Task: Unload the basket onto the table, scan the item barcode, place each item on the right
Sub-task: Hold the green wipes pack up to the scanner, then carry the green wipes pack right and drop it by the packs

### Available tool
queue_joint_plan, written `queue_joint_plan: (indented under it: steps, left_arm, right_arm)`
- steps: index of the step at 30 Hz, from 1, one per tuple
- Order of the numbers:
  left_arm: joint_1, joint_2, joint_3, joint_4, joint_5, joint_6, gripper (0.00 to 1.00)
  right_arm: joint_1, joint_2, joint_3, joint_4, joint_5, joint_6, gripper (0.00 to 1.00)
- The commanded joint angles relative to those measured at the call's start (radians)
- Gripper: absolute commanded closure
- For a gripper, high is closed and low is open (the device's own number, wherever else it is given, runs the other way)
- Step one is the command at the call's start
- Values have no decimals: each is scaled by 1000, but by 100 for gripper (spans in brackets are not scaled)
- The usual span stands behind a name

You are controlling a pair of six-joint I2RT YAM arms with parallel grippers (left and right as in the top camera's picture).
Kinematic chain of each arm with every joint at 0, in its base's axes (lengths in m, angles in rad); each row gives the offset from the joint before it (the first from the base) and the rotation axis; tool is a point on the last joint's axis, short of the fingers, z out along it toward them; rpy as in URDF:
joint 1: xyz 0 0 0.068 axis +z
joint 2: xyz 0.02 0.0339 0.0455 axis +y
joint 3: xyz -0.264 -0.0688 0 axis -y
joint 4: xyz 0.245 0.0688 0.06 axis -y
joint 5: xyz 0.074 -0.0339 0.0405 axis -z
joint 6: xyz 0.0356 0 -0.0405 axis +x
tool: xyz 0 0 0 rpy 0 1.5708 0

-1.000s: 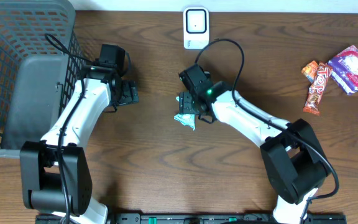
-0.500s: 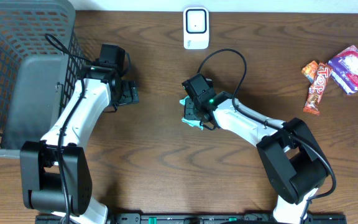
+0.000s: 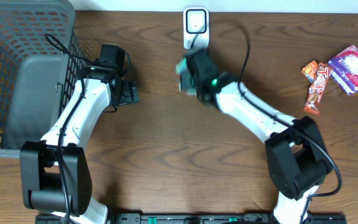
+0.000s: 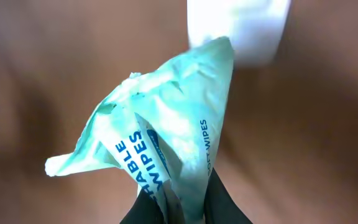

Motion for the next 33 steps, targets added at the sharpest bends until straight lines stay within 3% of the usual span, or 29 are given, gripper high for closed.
queue_joint_plan:
  steps: [1, 7, 10, 15, 23, 33]
  left_arm:
    - [2, -2, 0, -2, -10, -5, 2]
    - [2, -2, 0, -2, -10, -5, 2]
    - [2, -2, 0, -2, -9, -5, 2]
    - [2, -2, 0, -2, -9, -5, 2]
    - [2, -2, 0, -2, -9, -5, 2]
    - [2, -2, 0, -2, -10, -5, 2]
  right_arm:
    - [-42, -9, 50, 142, 158, -87, 99]
    - [-97, 47, 58, 392, 148, -50, 99]
    - [-124, 113, 132, 414, 79, -50, 99]
    - [-155, 261, 379, 274, -28, -50, 99]
    - [-164, 490, 819, -68, -37, -116, 99]
    - [-229, 503, 964, -306, 26, -121, 99]
